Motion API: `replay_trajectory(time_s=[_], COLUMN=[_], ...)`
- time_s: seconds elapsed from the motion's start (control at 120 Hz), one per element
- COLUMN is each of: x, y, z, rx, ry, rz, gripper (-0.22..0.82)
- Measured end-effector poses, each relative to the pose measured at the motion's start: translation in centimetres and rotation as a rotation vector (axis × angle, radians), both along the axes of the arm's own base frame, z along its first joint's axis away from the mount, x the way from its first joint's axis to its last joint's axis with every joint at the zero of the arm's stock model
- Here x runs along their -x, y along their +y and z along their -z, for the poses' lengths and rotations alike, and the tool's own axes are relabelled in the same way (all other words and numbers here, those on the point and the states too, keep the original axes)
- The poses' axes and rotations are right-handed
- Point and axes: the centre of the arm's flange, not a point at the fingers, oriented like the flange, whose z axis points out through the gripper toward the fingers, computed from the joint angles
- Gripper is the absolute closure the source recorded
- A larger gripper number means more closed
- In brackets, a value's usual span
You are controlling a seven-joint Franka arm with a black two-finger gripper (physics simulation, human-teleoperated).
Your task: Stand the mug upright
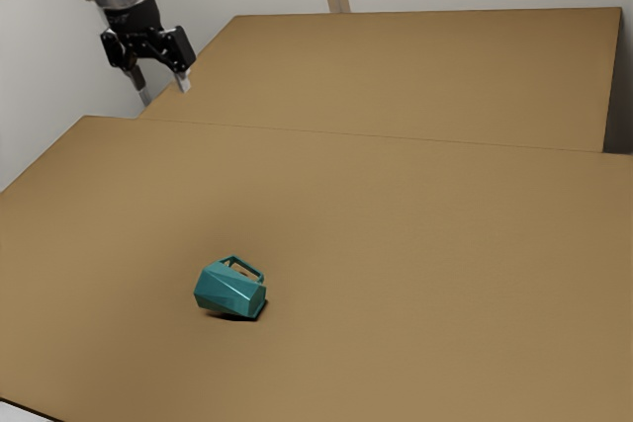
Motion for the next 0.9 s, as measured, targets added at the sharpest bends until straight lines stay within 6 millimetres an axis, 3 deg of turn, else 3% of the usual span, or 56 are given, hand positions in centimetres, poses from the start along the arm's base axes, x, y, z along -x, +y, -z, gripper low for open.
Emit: replay_trajectory(time_s=[0.1, 0.167, 0.275, 0.358, 0.408, 0.575, 0.725, 0.9], x=[-0.1, 0.7, 6.0, 10.3, 12.0, 15.1, 15.5, 15.3], y=[0.0, 0.5, 2.2, 8.1, 10.0, 11.4, 11.7, 13.1], z=[0.8, 2.7, 8.8, 13.6, 16.7, 25.1, 29.8, 32.4], rx=[0.015, 0.051, 0.191, 0.325, 0.402, 0.648, 0.815, 0.942], ry=[0.002, 0.037, 0.129, 0.147, 0.153, 0.143, 0.071, -0.056], rz=[0.005, -0.004, -0.044, -0.176, -0.229, -0.318, -0.349, -0.350], gripper=[0.00, 0.00, 0.00, 0.00, 0.00, 0.00, 0.00, 0.00])
